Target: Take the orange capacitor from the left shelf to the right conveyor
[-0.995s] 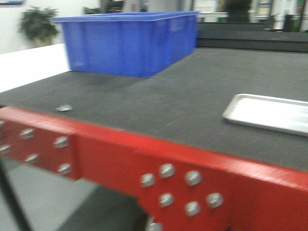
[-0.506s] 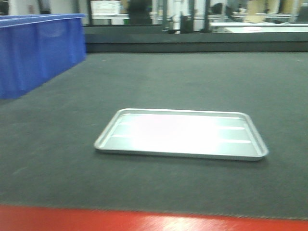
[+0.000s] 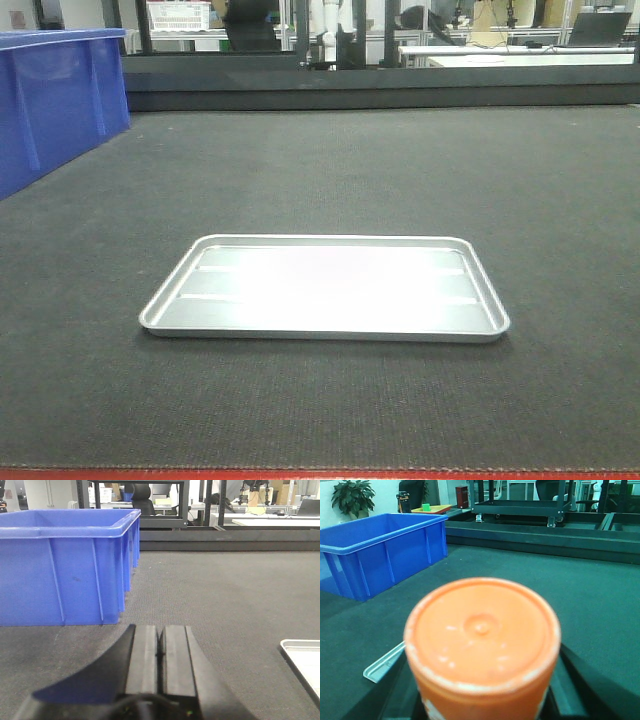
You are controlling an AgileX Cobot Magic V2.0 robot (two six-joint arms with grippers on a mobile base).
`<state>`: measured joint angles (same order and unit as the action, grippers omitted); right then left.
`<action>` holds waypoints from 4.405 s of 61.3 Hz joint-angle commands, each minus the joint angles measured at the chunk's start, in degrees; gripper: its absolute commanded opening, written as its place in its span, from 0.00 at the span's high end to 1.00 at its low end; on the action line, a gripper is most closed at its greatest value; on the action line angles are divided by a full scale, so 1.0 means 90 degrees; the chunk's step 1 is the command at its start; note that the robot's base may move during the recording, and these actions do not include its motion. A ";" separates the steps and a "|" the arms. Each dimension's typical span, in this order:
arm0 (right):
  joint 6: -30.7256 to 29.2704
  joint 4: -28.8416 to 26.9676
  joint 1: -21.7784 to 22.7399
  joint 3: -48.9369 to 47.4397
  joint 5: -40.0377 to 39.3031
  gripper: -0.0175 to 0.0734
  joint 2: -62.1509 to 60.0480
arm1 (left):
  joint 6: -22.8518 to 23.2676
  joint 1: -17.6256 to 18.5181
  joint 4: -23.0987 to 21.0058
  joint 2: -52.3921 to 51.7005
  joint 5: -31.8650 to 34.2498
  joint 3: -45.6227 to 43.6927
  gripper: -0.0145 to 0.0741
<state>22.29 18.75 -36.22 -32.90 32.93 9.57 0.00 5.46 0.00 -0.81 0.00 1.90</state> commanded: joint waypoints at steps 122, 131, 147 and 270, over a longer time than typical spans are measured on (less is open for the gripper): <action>-0.0022 0.0128 0.0667 -0.0819 -0.7868 0.11 0.9409 | 0.0000 0.0019 -0.0035 0.0065 0.0574 -0.0050 0.95; -0.0022 0.0128 0.0667 -0.0841 -0.7945 0.11 0.9012 | 0.0000 0.0019 -0.0035 0.0065 0.0574 -0.0050 0.95; -0.0022 0.0128 0.0667 -0.0841 -0.6860 0.11 0.7715 | 0.0000 0.0019 -0.0035 0.0065 0.0574 -0.0050 0.95; 0.1250 0.0440 0.3914 0.3580 -0.3833 0.75 -0.0758 | 0.0000 0.0019 -0.0035 0.0065 0.0574 -0.0050 0.95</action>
<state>32.88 21.71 -1.38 1.01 4.53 2.32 0.00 5.46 0.00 -0.81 0.00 1.90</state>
